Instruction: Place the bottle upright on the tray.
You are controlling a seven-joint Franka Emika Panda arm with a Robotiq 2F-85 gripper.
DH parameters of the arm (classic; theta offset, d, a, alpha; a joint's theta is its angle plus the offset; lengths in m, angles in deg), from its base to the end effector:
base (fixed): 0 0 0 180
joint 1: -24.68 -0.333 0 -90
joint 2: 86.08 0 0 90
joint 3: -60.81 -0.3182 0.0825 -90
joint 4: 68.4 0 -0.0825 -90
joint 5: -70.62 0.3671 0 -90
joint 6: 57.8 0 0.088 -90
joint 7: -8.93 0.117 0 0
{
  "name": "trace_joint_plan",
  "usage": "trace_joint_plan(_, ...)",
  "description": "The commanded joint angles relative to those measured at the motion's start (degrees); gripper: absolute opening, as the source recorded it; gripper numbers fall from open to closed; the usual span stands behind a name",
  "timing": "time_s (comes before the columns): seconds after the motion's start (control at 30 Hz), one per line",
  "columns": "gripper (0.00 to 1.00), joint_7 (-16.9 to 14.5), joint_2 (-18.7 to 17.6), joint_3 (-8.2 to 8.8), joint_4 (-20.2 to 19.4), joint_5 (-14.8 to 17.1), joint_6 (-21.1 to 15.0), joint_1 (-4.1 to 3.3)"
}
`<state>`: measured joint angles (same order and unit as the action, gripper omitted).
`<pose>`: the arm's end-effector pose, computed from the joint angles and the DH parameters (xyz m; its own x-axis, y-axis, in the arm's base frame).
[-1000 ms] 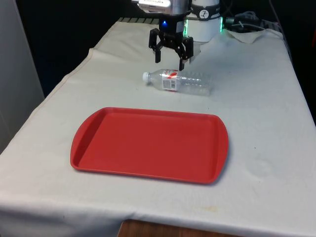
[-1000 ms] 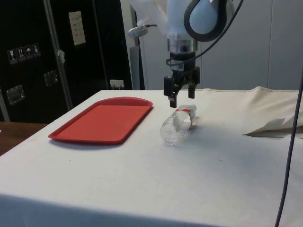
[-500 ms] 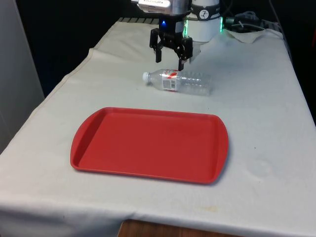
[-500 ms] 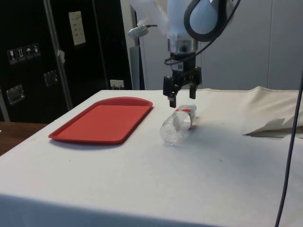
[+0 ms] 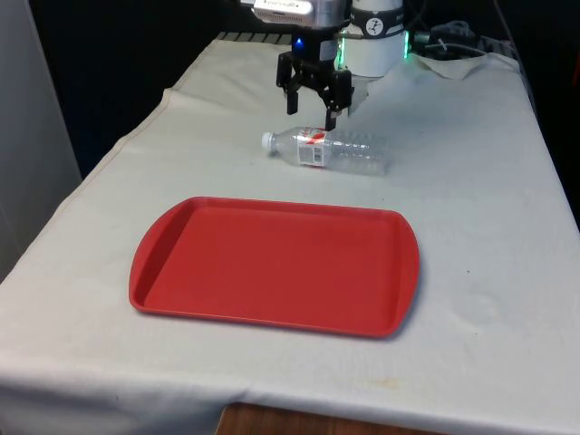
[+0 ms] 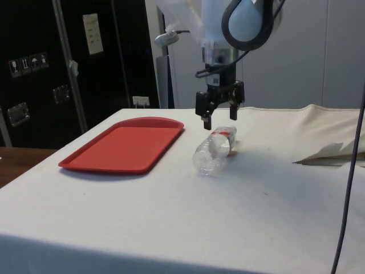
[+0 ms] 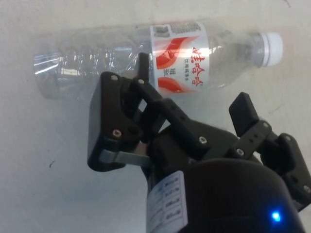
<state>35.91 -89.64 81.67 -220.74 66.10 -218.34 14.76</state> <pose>0.4173 -0.0790 0.2362 0.8289 -0.5507 0.0979 -0.5543 -0.8323 0.0113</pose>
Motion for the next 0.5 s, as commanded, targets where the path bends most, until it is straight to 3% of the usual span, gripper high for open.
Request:
trace_joint_plan(0.0, 1.00, 0.46, -0.06, 0.00, 0.00, 0.34, 0.00, 0.00)
trace_joint_plan(0.47, 1.00, 4.35, -0.34, 0.06, 0.29, 0.17, 0.23, 0.00)
